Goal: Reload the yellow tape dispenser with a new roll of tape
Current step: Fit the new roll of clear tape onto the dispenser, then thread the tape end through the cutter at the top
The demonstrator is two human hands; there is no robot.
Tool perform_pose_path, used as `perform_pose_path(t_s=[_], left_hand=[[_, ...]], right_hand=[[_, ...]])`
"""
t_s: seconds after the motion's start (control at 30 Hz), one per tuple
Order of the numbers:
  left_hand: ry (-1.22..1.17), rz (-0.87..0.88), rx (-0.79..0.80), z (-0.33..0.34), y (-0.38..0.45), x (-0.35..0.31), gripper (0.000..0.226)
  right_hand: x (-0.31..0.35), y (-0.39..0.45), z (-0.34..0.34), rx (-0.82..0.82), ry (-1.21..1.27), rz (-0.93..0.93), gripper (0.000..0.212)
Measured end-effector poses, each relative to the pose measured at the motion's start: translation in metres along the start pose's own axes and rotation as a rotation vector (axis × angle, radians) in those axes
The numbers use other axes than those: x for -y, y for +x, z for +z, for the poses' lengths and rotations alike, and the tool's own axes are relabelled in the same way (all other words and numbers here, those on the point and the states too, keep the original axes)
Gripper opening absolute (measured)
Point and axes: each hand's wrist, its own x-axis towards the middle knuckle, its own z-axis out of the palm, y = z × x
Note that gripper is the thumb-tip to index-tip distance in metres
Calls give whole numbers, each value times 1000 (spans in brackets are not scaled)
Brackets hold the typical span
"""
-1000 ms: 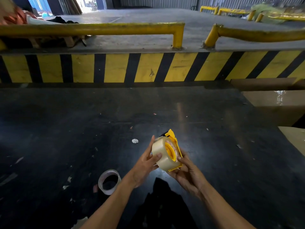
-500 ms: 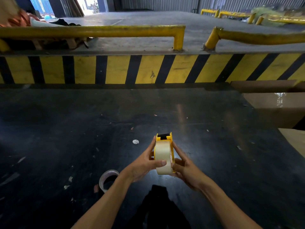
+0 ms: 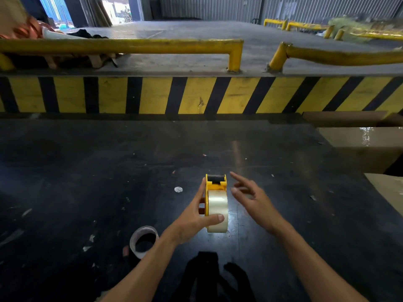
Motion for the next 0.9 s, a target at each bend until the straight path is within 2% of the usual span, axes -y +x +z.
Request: perform_pose_path(t_s=[0.07, 0.17, 0.33, 0.43, 0.6, 0.9], left_hand=[[45, 10, 4, 3, -2, -1, 117], [56, 16, 6, 8, -2, -2, 118], [96, 3, -18, 9, -3, 1, 118], [143, 11, -13, 7, -6, 2, 118], [133, 49, 32, 14, -11, 3, 117], [94, 60, 62, 18, -11, 4, 114]], right_hand=[[14, 6, -4, 58, -116, -103, 47], [22, 16, -1, 165, -417, -184, 47], [22, 25, 1, 114, -560, -276, 19], [23, 26, 4, 33, -594, -288, 15], [24, 35, 4, -87, -581, -232, 12], [29, 56, -10, -20, -586, 8, 16]])
